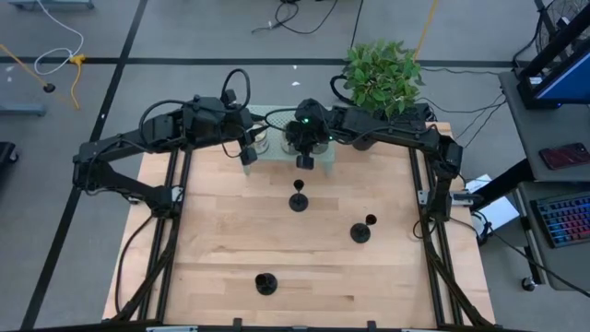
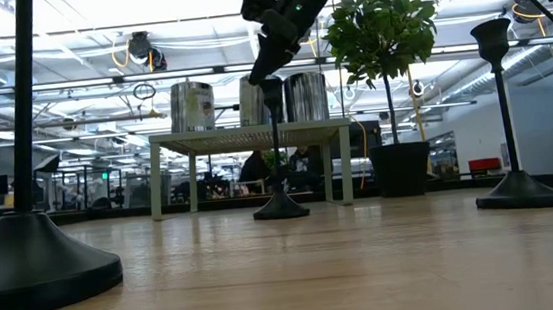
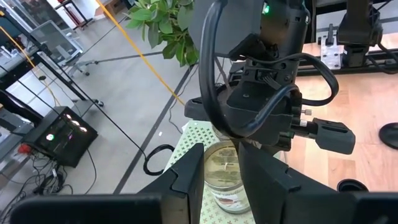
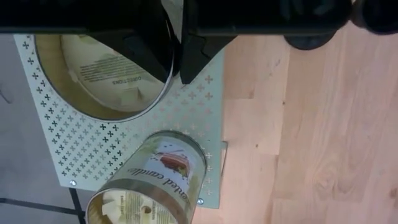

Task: Pick & Place candle stick holders
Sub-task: Put the jar candle on the shelf, then put the bottom black candle holder on the shelf

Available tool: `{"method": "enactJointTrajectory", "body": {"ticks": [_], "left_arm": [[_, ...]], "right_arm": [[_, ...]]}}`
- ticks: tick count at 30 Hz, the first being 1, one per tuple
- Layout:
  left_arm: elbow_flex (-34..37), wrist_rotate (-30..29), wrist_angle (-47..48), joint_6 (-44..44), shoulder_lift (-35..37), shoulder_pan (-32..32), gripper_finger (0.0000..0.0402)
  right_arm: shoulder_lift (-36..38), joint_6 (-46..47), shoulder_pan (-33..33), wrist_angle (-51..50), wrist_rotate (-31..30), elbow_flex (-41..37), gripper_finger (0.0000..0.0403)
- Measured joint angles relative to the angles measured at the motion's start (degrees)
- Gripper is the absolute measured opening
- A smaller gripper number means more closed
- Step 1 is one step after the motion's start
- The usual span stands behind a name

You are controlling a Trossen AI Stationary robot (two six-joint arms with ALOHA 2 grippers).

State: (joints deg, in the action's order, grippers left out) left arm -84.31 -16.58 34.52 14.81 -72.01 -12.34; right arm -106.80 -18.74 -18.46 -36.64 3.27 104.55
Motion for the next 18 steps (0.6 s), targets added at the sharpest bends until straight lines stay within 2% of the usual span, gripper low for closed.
{"method": "enactJointTrajectory", "body": {"ticks": [5, 18], "left_arm": [[0.00, -0.02, 0.00, -0.15, 0.00, 0.00, 0.0106], [0.02, -0.04, 1.77, -0.24, 0.00, 0.00, 0.0106]], "right_arm": [[0.00, -0.78, 0.00, 2.16, 0.00, -0.04, 0.0034], [0.37, -3.26, 0.09, 6.57, -0.19, -0.04, 0.0139]]}}
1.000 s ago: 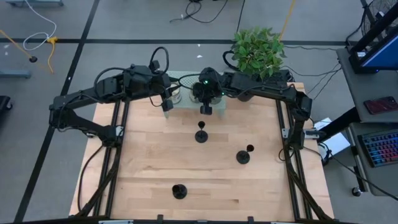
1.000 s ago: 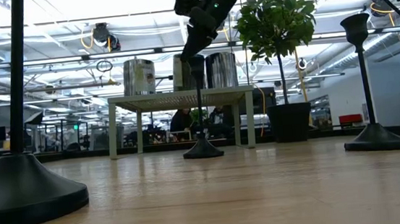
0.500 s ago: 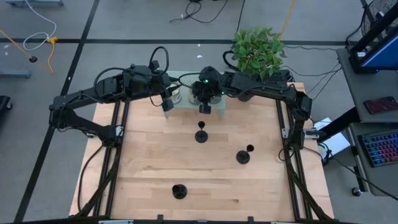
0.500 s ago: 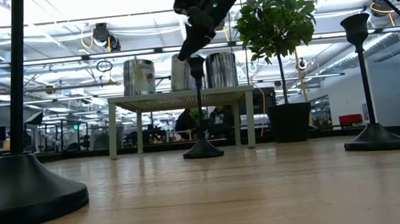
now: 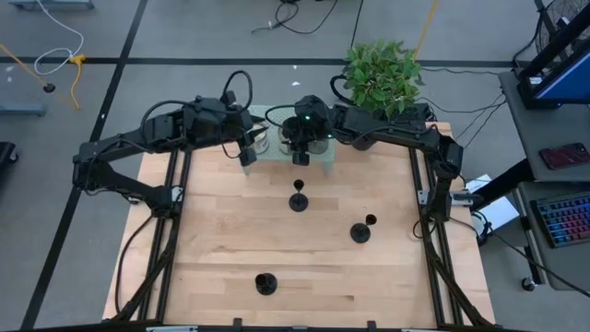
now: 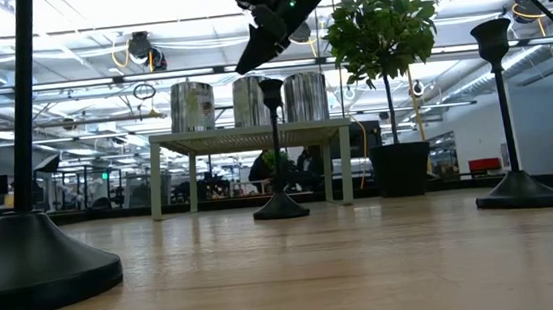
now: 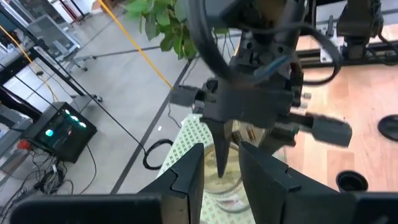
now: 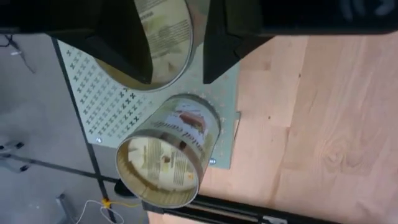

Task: Pick & Place candle stick holders
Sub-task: Put the bottom black candle holder on the shelf

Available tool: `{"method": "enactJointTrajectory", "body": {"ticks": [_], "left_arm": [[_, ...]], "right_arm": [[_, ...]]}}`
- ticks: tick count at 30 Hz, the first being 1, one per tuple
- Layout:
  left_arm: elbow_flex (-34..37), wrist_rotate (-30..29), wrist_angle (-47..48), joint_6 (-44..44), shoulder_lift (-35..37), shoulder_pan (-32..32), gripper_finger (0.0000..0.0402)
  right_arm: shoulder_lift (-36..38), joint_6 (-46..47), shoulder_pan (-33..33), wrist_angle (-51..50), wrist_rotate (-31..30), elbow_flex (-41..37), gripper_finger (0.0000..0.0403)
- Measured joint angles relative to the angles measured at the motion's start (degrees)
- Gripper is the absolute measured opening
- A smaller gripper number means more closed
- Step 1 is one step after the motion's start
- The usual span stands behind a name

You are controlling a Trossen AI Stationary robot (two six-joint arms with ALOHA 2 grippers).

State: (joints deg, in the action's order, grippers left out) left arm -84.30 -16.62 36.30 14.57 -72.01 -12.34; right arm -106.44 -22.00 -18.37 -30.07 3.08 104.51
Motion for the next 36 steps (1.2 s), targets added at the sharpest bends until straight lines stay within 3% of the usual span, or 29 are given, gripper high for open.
{"method": "enactJointTrajectory", "body": {"ticks": [9, 14, 20, 24, 28, 32, 36], "left_arm": [[0.00, 0.35, 8.94, -3.50, 0.02, 1.34, 0.0106], [-0.02, 4.27, 14.39, -8.33, 0.02, 4.26, 0.0106], [0.05, 4.08, 22.48, -16.53, 0.62, 9.53, 0.0106], [0.59, 0.54, 23.93, -21.16, 1.69, 15.12, 0.0106], [4.32, -5.24, 22.05, -23.96, 3.80, 22.35, 0.0106], [12.90, -11.30, 16.39, -26.29, 6.66, 28.78, 0.0106], [24.59, -11.84, 10.33, -24.52, 8.93, 34.17, 0.0106]], "right_arm": [[7.15, 0.58, 3.48, -3.97, -0.12, 0.00, 0.0159], [11.91, 5.82, 6.34, -11.43, -0.17, -0.32, 0.0153], [19.27, 13.14, 10.56, -12.28, -0.05, -10.96, 0.0146], [26.30, 20.20, 13.41, -5.39, 0.02, -23.97, 0.0148], [33.16, 22.84, 16.73, 9.96, -0.03, -40.36, 0.0150], [38.10, 22.86, 19.78, 29.08, 0.04, -55.70, 0.0148], [38.09, 25.18, 21.28, 53.44, -0.05, -67.76, 0.0146]]}}
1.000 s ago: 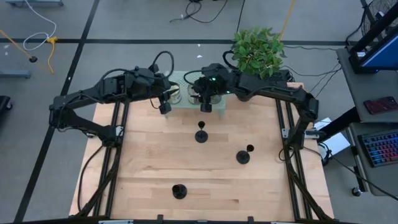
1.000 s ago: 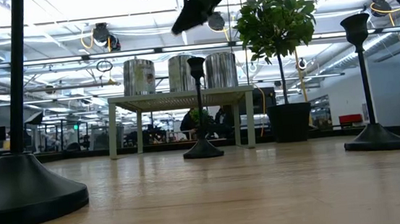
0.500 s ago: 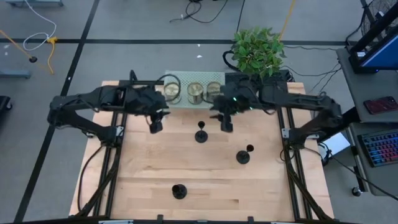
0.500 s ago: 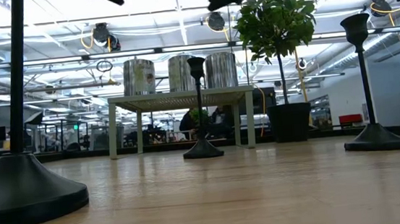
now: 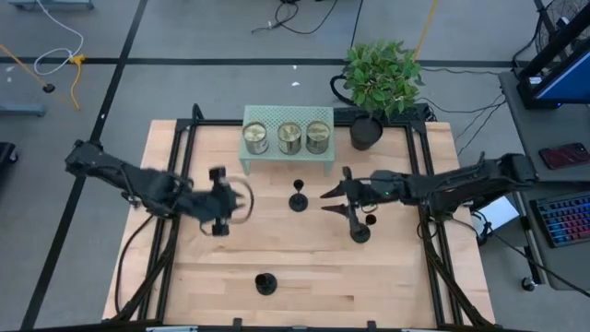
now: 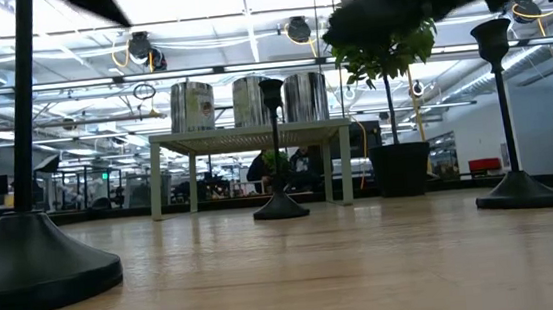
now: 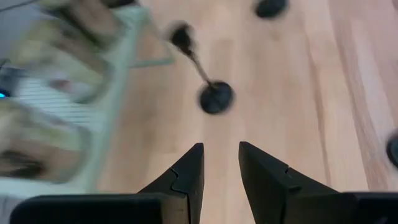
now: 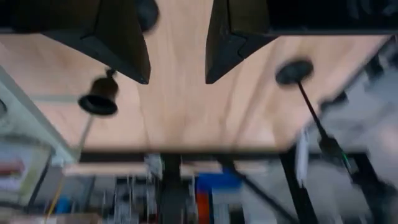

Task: Pick & Place candle stick holders
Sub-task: Put the bottom black candle holder on the shelf

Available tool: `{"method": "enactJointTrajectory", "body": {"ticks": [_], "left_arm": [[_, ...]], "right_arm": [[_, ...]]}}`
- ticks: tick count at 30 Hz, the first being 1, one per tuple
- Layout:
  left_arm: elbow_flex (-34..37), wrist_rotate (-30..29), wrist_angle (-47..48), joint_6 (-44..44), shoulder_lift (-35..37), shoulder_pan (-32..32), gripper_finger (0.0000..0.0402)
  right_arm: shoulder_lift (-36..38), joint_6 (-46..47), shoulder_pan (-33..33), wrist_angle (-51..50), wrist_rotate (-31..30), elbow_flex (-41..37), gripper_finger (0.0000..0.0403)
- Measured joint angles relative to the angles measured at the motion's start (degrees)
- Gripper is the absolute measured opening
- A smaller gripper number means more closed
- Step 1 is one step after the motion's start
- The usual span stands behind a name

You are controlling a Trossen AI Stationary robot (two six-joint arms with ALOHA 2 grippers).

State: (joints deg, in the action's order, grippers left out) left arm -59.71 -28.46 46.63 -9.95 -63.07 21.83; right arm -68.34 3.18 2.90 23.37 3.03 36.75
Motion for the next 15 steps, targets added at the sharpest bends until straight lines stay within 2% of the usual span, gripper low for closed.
{"method": "enactJointTrajectory", "body": {"ticks": [2, 5, 11, 13, 15], "left_arm": [[6.06, 0.17, -5.13, -0.68, 0.27, 1.82, 0.0106], [13.73, 2.25, -15.68, -1.33, 0.35, 3.17, 0.0106], [23.75, 21.89, -33.39, 5.91, 0.03, 2.89, 0.0106], [26.07, 26.32, -38.07, 5.62, -0.02, 2.90, 0.0106], [28.29, 28.05, -41.86, 2.94, 0.01, 2.97, 0.0106]], "right_arm": [[-1.51, 0.61, 0.23, 9.36, 0.00, -3.74, 0.0146], [-2.74, 0.40, 0.21, 13.59, 0.01, -7.42, 0.0146], [-3.82, 0.09, 0.21, 14.06, -6.29, -8.63, 0.0146], [-3.78, -1.41, 0.01, 14.36, -7.78, -8.63, 0.0146], [-3.76, -2.91, -0.25, 14.41, -7.66, -8.63, 0.0146]]}}
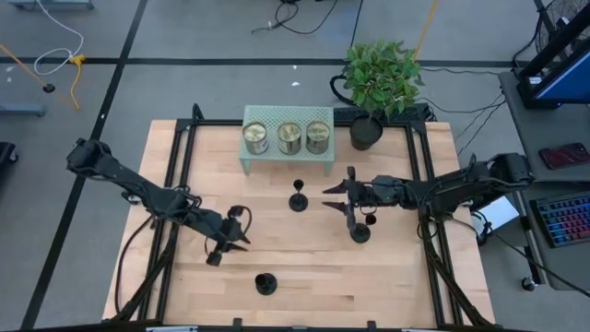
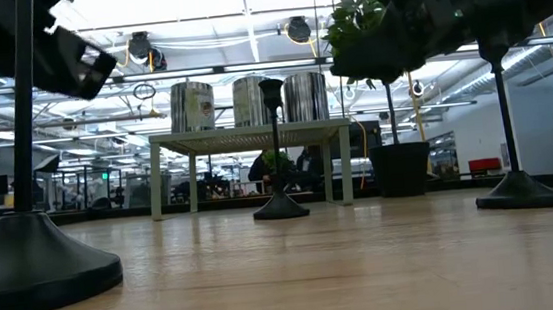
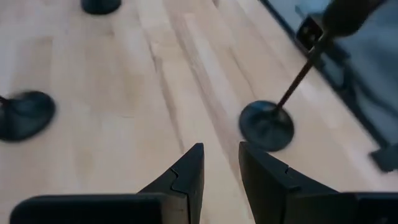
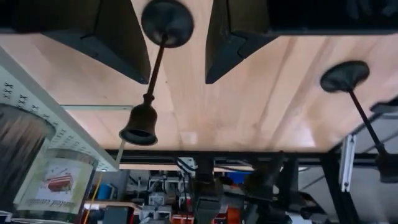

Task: Pick & Place candle stick holders
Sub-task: Put the bottom black candle holder on the shelf

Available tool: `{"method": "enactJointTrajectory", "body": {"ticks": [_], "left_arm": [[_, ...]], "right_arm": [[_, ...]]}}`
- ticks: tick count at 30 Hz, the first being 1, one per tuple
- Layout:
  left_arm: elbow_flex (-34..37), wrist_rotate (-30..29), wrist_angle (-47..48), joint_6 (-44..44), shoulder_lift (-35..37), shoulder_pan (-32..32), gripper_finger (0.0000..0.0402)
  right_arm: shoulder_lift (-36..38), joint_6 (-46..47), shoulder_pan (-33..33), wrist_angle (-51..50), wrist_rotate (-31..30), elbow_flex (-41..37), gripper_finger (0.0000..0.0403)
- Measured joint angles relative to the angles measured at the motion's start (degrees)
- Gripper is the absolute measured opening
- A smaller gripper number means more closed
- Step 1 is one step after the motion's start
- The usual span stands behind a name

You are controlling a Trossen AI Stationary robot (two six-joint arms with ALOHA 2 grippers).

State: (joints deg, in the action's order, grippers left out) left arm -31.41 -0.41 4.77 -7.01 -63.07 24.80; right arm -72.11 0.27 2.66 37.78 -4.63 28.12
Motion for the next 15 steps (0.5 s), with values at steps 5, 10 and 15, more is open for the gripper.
{"method": "enactJointTrajectory", "body": {"ticks": [5, 10, 15], "left_arm": [[4.85, -0.02, -8.22, -9.76, -0.30, -0.07, 0.0106], [7.66, -2.18, -17.72, -13.04, -4.77, 0.40, 0.0106], [7.71, -1.13, -26.84, -14.28, -11.66, 1.24, 0.0112]], "right_arm": [[0.01, -2.65, -0.02, 1.85, 0.05, 0.00, 0.0146], [-0.01, -5.95, -0.02, 3.93, -0.01, 0.01, 0.0146], [-0.01, -7.19, -0.02, 4.35, 0.14, 0.02, 0.0146]]}}
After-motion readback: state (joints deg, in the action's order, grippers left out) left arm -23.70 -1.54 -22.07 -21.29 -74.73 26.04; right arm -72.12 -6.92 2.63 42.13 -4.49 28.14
